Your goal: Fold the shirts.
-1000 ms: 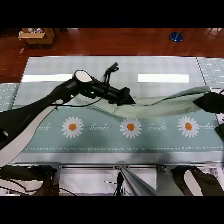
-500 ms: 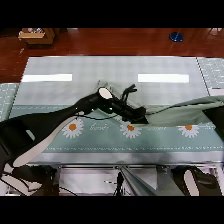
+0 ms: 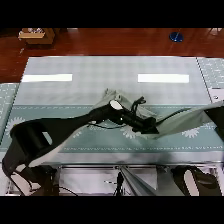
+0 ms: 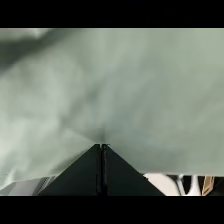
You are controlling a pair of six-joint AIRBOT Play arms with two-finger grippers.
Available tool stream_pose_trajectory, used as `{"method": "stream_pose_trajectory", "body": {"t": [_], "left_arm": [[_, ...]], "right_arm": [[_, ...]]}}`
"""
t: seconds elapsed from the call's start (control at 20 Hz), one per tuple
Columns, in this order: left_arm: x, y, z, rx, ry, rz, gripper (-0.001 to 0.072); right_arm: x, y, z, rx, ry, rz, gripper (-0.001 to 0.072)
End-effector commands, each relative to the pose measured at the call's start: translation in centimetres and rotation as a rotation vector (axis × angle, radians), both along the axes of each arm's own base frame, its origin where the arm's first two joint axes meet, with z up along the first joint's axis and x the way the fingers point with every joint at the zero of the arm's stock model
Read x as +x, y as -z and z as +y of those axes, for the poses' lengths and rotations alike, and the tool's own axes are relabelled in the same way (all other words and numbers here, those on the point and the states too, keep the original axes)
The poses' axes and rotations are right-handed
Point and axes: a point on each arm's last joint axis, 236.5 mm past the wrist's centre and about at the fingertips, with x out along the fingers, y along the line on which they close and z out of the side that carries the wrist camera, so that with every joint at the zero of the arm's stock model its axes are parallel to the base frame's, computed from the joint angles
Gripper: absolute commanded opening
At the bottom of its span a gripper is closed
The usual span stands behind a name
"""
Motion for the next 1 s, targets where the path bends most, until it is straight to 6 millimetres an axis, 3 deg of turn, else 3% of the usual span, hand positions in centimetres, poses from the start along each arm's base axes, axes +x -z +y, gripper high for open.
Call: {"method": "stream_pose_trajectory", "body": {"t": [0.0,0.1,0.2,0.3,0.4,0.5,0.65,0.8,0.95], "left_arm": [[6.5,-6.2,2.6,-0.142,-0.111,-0.114,0.0026],[12.1,-11.6,7.4,-0.19,-0.218,-0.231,0.0025],[17.0,-16.4,13.8,-0.193,-0.331,-0.376,0.0026],[20.0,-20.6,20.9,-0.189,-0.43,-0.493,0.0026],[21.8,-23.9,28.1,-0.171,-0.529,-0.587,0.0026],[22.5,-26.1,34.7,-0.124,-0.619,-0.667,0.0026],[21.5,-28.8,42.3,-0.082,-0.726,-0.742,0.0026],[20.4,-30.9,47.5,-0.034,-0.831,-0.804,0.0026],[19.6,-32.2,49.1,-0.015,-0.881,-0.835,0.0026]], "right_arm": [[0.0,0.6,0.2,0.018,0.004,0.018,0.0026],[0.6,1.5,1.0,0.056,-0.026,0.043,0.0026],[2.3,2.3,1.9,0.118,-0.05,0.035,0.0026],[4.4,2.9,3.0,0.185,-0.068,0.017,0.0026],[6.2,3.9,4.9,0.234,-0.113,0.023,0.0026],[8.3,4.1,8.2,0.274,-0.18,-0.002,0.0026],[11.2,5.9,13.7,0.311,-0.246,-0.01,0.0026],[13.1,10.1,19.0,0.32,-0.291,0.038,0.0026],[14.0,14.7,24.6,0.385,-0.282,0.097,0.0026]]}}
